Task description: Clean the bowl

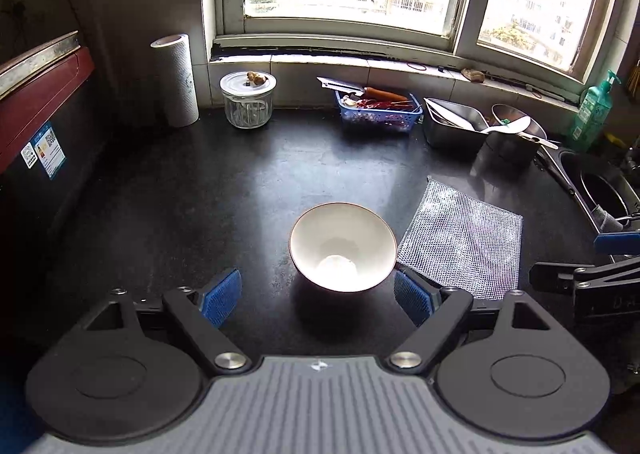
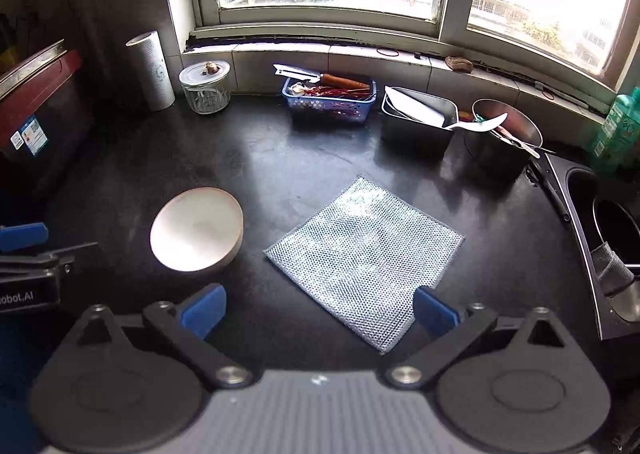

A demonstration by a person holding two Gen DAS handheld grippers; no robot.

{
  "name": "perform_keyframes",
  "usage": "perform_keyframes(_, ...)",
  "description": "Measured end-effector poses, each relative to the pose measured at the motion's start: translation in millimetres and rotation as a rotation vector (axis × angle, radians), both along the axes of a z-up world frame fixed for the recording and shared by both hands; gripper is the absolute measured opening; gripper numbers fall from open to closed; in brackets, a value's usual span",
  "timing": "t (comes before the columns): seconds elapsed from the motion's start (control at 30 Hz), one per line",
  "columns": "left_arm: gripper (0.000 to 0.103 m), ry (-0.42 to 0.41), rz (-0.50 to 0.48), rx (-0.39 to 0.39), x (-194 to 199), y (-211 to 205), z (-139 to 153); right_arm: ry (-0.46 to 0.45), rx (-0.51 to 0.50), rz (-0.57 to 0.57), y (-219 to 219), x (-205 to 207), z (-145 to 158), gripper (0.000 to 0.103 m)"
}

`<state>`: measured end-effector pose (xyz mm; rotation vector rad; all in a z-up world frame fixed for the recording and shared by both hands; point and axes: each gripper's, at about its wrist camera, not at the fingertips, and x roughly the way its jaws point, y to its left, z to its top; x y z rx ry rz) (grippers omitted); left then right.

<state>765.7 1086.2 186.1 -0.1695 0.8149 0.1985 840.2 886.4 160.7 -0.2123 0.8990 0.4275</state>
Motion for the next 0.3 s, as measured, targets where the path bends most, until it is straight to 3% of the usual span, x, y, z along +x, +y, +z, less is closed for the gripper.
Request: perform_keyframes(0.3,0.084,-0.066,-0.014,0.025,-9,-2,12,-0.046,0.017,-0.021,3,-19,13,0.1)
